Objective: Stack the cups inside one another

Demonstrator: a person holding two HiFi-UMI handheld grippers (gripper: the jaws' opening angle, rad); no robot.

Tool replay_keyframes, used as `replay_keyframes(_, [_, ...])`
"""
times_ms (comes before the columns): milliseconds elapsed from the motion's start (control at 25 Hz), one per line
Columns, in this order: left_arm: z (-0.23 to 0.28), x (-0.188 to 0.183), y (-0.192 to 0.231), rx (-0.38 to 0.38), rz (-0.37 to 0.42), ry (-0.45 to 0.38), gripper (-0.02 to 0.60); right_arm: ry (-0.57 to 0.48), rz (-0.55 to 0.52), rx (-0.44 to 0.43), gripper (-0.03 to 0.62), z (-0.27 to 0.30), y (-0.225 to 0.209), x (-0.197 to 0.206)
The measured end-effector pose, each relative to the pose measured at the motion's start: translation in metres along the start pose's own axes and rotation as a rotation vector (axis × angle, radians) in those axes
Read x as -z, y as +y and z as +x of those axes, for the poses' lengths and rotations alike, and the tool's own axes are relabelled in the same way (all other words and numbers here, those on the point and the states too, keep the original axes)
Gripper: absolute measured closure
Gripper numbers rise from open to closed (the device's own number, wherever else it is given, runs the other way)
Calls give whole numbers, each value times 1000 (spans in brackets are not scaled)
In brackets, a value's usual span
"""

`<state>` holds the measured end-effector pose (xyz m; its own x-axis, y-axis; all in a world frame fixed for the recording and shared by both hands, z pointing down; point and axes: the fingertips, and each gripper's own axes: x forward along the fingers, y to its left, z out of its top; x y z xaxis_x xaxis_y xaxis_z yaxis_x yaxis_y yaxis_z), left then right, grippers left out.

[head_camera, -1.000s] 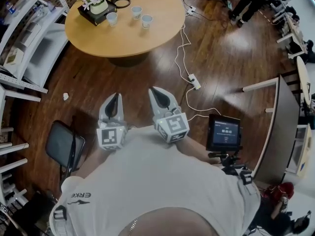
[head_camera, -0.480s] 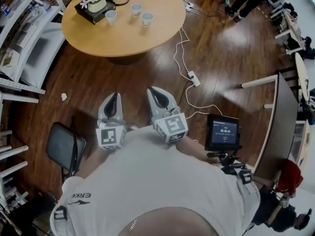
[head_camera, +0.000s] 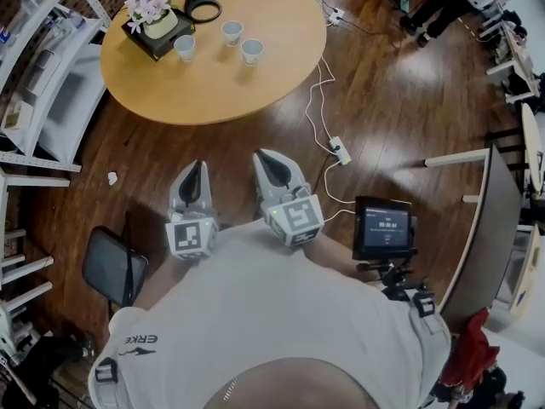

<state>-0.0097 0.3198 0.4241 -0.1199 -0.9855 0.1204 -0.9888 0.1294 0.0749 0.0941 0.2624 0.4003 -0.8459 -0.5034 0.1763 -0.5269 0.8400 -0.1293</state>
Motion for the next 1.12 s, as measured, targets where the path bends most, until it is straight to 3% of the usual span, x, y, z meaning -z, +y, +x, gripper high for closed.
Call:
replay_keyframes(560, [146,-30,-32,-55,41,41,580,-5,-49,-86,580,77,-125,-36])
replay_keyframes(920, [190,-37,-20,-90,43,52,580,-1,-32,-134,580,120,-148,-47])
replay_keyframes(1120, [212,-34,4,-82,20,51,580,-8,-38,-108,580,149,-151,-52])
